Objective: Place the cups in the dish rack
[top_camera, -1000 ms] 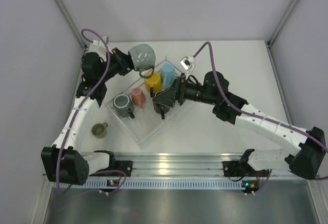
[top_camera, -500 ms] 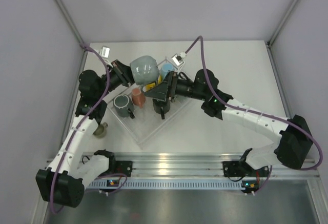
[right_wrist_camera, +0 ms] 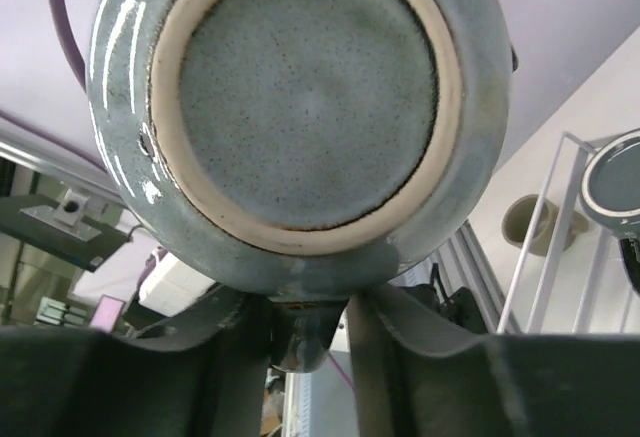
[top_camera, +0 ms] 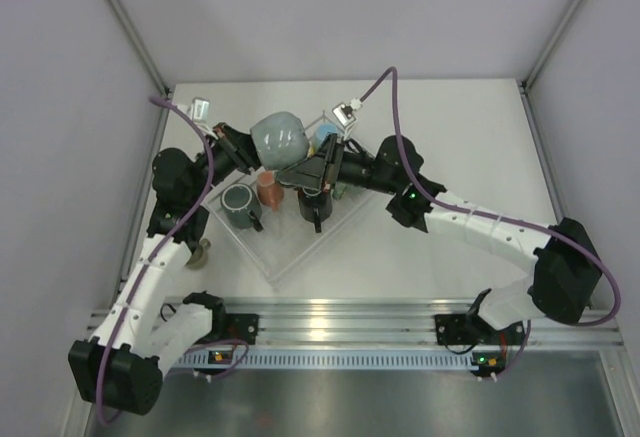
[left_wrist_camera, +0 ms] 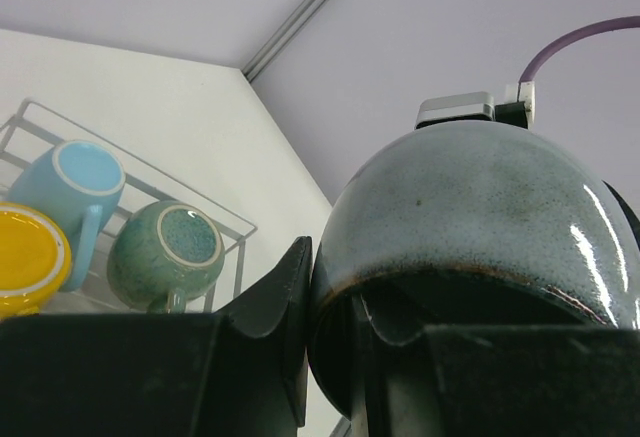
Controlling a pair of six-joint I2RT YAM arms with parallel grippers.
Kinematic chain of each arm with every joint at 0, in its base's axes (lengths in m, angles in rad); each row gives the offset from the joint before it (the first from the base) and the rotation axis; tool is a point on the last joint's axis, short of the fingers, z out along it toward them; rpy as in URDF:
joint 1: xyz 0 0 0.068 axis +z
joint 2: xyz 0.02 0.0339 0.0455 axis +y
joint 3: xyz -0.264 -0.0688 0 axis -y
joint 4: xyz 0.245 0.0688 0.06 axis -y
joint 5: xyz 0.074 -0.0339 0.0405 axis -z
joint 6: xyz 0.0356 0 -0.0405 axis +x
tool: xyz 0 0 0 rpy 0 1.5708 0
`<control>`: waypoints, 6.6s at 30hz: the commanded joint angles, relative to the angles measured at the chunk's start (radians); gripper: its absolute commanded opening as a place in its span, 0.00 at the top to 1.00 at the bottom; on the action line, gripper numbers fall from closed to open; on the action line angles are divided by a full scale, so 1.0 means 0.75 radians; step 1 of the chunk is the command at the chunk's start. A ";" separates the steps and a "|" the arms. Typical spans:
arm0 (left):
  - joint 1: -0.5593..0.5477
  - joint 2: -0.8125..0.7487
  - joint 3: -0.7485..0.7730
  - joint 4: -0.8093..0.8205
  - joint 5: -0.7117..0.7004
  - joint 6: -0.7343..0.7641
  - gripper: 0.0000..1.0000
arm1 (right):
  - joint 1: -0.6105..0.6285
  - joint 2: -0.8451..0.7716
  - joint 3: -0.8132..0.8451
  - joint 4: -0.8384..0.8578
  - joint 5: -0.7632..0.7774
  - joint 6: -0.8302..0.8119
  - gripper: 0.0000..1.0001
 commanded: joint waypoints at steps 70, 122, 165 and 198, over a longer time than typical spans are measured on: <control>-0.009 0.068 0.656 -1.108 -1.083 0.350 0.34 | 0.359 0.178 0.205 -0.797 0.769 -0.799 1.00; -0.007 0.090 0.634 -1.094 -1.095 0.332 0.33 | 0.400 0.354 0.385 -1.153 0.959 -0.879 0.69; 0.715 0.356 0.307 -1.869 -1.148 -0.324 0.55 | 0.314 -0.570 -0.171 -1.020 0.844 -0.949 0.56; 0.741 0.655 0.035 -1.679 -1.163 -0.560 0.55 | 0.228 -0.674 -0.231 -1.049 0.807 -0.986 0.55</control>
